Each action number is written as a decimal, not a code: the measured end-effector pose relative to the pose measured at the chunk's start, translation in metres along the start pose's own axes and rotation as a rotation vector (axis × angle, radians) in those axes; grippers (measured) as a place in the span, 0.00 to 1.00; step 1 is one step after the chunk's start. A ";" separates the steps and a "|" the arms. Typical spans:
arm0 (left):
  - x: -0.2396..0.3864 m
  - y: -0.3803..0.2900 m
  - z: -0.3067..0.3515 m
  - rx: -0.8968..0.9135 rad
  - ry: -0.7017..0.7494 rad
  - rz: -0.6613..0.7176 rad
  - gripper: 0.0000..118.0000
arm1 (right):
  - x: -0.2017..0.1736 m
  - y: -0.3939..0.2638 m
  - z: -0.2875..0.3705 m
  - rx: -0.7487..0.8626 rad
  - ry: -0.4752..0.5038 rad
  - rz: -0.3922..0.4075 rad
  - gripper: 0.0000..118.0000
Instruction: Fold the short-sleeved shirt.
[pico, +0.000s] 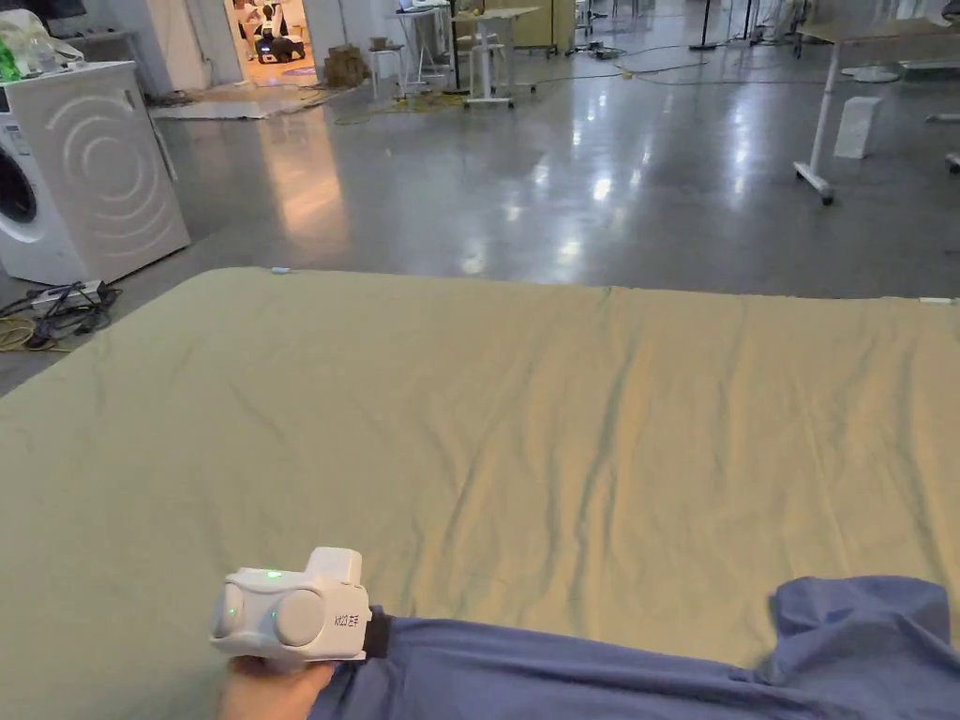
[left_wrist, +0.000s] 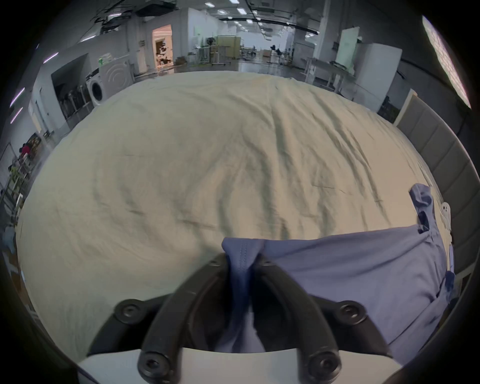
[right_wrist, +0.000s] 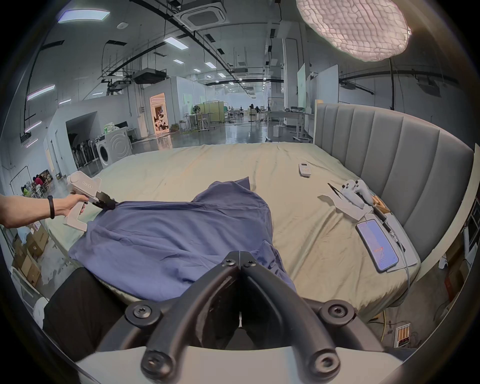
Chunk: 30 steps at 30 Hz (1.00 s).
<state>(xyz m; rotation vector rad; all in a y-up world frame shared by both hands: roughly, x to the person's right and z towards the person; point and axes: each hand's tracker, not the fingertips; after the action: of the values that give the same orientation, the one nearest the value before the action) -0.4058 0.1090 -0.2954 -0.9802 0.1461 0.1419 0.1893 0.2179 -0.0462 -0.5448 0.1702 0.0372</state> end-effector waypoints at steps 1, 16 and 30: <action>0.005 0.002 -0.004 -0.024 0.012 -0.007 0.08 | 0.000 0.002 -0.005 -0.001 -0.003 0.004 0.00; 0.002 0.029 -0.028 -0.198 0.019 -0.114 0.08 | 0.076 0.089 -0.287 -0.359 0.068 -0.238 0.55; -0.031 0.019 -0.035 -0.125 -0.115 0.119 0.08 | 0.046 0.089 -0.344 -0.504 -0.041 0.000 0.03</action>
<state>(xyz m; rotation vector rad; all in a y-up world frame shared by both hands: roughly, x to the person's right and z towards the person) -0.4421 0.0890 -0.3241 -1.0858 0.0906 0.3194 0.1758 0.1153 -0.3890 -1.0462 0.1198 0.0925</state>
